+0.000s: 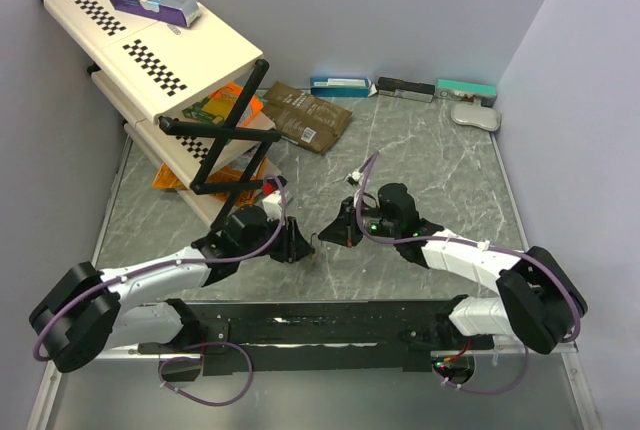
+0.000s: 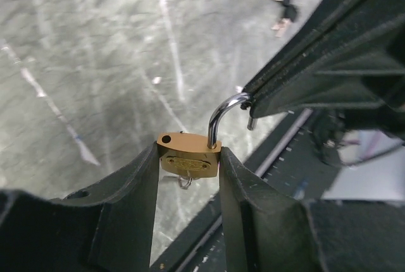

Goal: Unlock with the key

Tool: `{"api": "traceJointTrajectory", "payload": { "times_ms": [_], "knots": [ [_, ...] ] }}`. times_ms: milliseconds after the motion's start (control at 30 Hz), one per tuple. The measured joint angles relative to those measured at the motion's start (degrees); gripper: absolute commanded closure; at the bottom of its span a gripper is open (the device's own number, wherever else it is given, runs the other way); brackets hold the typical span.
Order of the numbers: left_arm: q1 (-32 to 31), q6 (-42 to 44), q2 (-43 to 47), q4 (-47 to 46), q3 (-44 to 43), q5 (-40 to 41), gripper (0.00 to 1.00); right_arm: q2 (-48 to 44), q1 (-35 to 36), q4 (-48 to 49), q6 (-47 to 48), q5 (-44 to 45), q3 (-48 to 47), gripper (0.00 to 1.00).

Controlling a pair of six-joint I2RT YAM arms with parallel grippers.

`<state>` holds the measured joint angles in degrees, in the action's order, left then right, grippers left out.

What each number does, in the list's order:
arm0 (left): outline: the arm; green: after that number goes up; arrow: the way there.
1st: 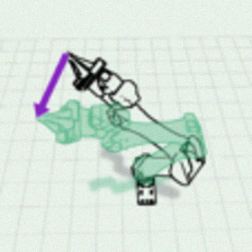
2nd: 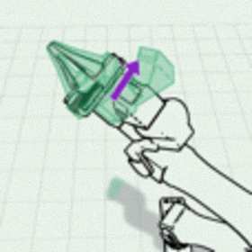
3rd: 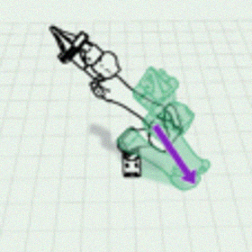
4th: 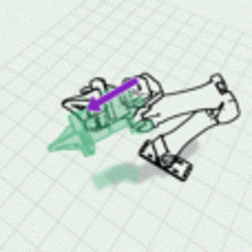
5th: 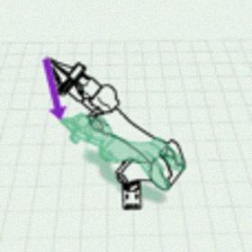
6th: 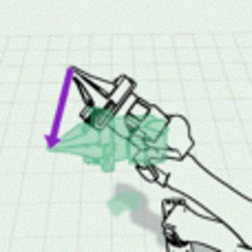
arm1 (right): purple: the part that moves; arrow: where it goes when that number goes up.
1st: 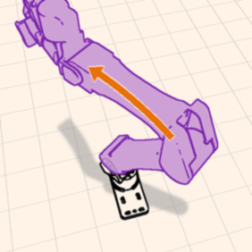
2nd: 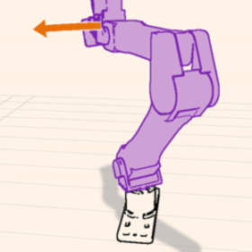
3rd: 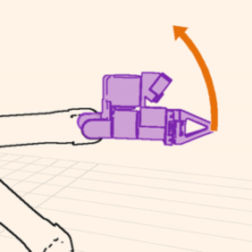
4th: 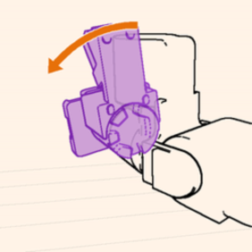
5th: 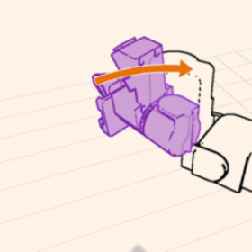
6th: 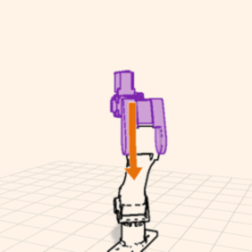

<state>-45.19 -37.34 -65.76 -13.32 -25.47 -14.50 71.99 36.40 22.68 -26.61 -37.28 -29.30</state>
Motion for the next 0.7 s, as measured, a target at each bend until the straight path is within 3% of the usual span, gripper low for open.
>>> {"api": "traceJointTrajectory", "payload": {
  "times_ms": [300, 367, 500, 533, 633, 700],
  "knots": [
    [-3.6, 0.5, -2.3, 5.2, -2.5, 9.9, 0.99, 3.1, 1.4, -1.3, -2.4, 4.7, -0.7, 1.0],
    [-3.7, 0.5, -2.3, 5.5, -2.5, 10.4, 0.99, 3.4, 1.4, -1.2, -3.0, 5.0, -0.7, 0.96],
    [-3.8, 0.6, -2.9, 6.7, -3.2, 10.7, 0.99, 4.1, 1.5, -0.8, -4.0, 5.2, -0.7, 0.74],
    [-3.8, 0.6, -3.1, 6.9, -3.3, 10.6, 0.99, 4.3, 1.5, -0.9, -4.2, 5.2, -0.7, 0.6],
    [-3.8, 0.8, -3.9, 7.4, -3.7, 10.0, 0.99, 4.8, 1.7, -0.6, -5.2, 4.9, -0.7, 0.47],
    [-3.8, 1.0, -4.5, 7.8, -4.1, 9.8, 0.99, 4.9, 1.7, 0.0, -5.6, 4.7, -0.7, 0.43]
  ]
}}
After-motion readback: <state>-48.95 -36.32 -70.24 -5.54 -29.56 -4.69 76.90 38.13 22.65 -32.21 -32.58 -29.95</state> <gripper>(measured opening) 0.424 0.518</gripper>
